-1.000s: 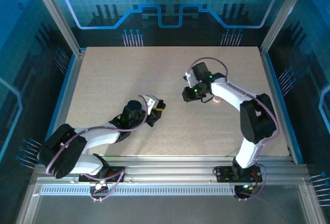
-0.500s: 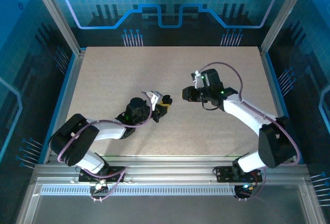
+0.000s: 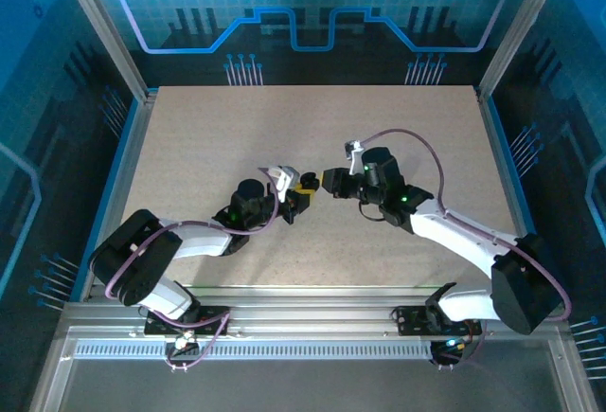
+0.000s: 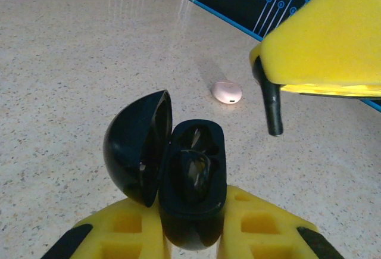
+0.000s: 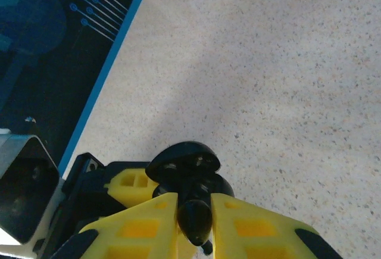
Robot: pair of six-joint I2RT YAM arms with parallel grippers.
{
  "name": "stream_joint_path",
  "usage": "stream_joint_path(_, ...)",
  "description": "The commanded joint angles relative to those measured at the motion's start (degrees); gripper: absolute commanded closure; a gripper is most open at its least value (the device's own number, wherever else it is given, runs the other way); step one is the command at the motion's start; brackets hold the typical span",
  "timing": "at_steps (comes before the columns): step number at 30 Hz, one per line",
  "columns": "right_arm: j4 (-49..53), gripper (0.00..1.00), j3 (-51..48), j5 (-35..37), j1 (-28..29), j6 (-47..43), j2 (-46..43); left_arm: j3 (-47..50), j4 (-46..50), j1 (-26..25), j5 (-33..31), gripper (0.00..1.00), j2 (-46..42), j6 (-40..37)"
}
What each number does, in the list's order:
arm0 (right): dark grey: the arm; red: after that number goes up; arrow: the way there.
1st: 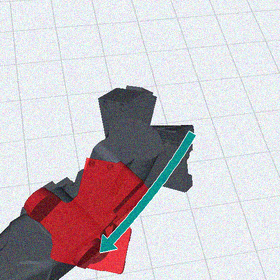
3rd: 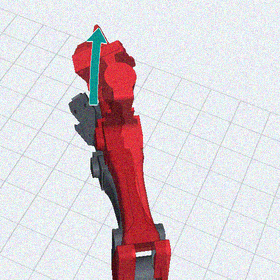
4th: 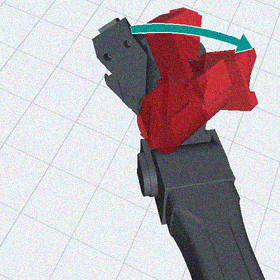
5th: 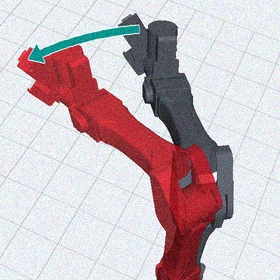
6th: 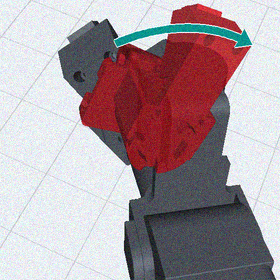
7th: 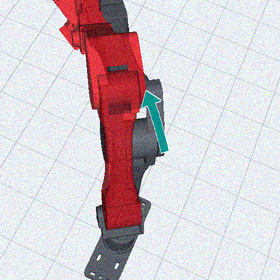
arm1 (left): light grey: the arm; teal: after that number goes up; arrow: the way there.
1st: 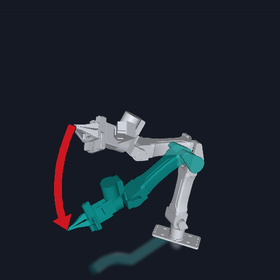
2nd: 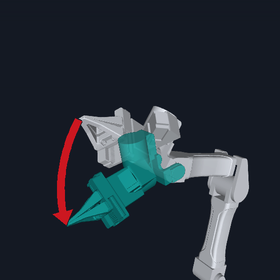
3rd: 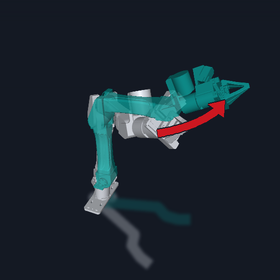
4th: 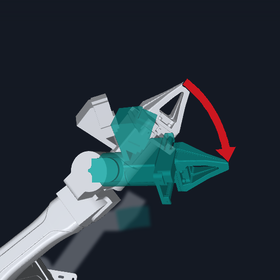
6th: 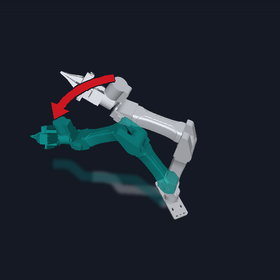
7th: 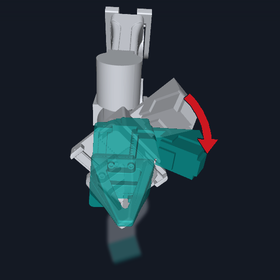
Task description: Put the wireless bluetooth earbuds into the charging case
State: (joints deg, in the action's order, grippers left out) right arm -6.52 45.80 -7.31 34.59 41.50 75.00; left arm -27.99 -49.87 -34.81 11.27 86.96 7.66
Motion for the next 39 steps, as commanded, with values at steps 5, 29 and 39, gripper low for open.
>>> stream_joint_path(5,-8.57,0.80,-1.68,4.81,1.75,2.01,-0.30,-1.06,-3.12,-0.73,1.39,0.86,-1.60,1.96)
stream_joint_path(29,-13.34,0.81,-1.83,5.54,4.08,2.62,2.08,-0.21,-3.42,-0.79,-1.44,0.86,-5.14,3.77)
stream_joint_path(39,-13.16,0.80,-3.32,5.65,4.29,2.53,0.23,-0.58,-3.46,-0.87,-1.60,0.86,-5.48,3.68)
